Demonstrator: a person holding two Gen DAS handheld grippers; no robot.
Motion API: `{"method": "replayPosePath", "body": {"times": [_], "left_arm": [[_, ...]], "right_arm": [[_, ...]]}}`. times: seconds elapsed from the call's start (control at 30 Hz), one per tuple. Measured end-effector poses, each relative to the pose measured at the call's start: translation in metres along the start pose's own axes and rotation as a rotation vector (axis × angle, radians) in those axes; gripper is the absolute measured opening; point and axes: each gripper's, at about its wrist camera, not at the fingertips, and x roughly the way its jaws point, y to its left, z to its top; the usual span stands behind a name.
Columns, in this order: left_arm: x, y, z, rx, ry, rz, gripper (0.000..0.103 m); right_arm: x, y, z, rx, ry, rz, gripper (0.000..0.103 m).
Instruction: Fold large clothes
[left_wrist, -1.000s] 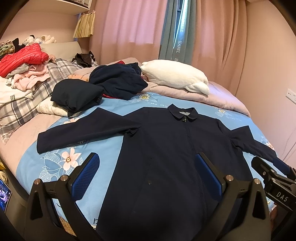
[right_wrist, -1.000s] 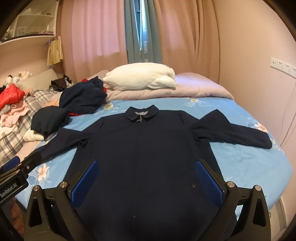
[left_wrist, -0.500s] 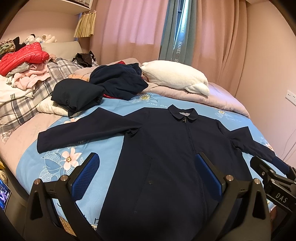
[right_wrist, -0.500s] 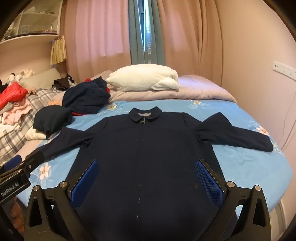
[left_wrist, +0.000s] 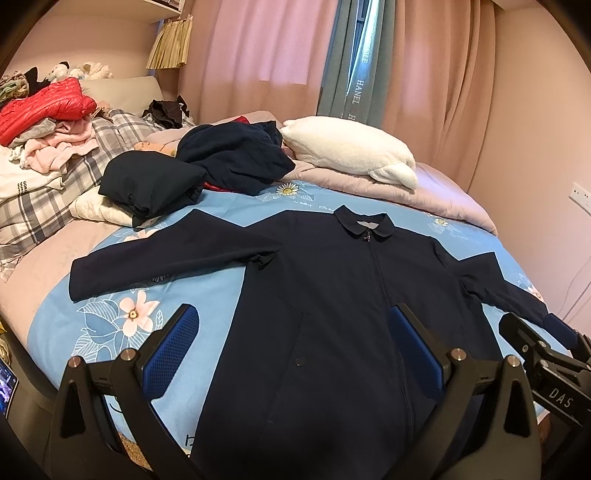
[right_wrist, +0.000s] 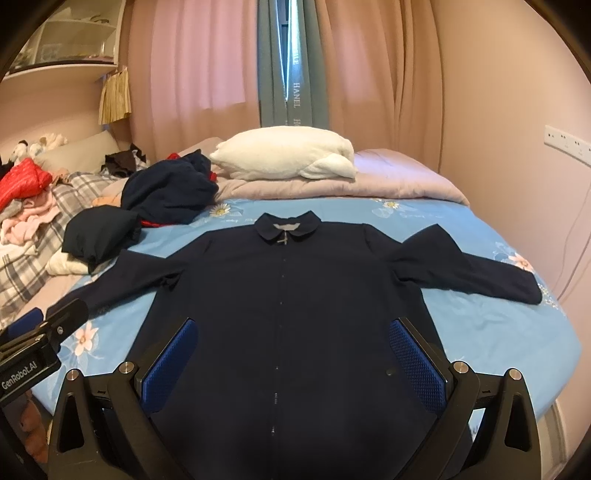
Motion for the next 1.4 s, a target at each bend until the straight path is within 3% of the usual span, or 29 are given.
{"method": "replayPosePath", "body": {"times": [1.4], "left_arm": [[-0.002, 0.005, -0.005, 0.027, 0.006, 0.012, 0.103]], "right_arm": [[-0.002, -0.011, -0.003, 0.039, -0.024, 0.027, 0.102]]}}
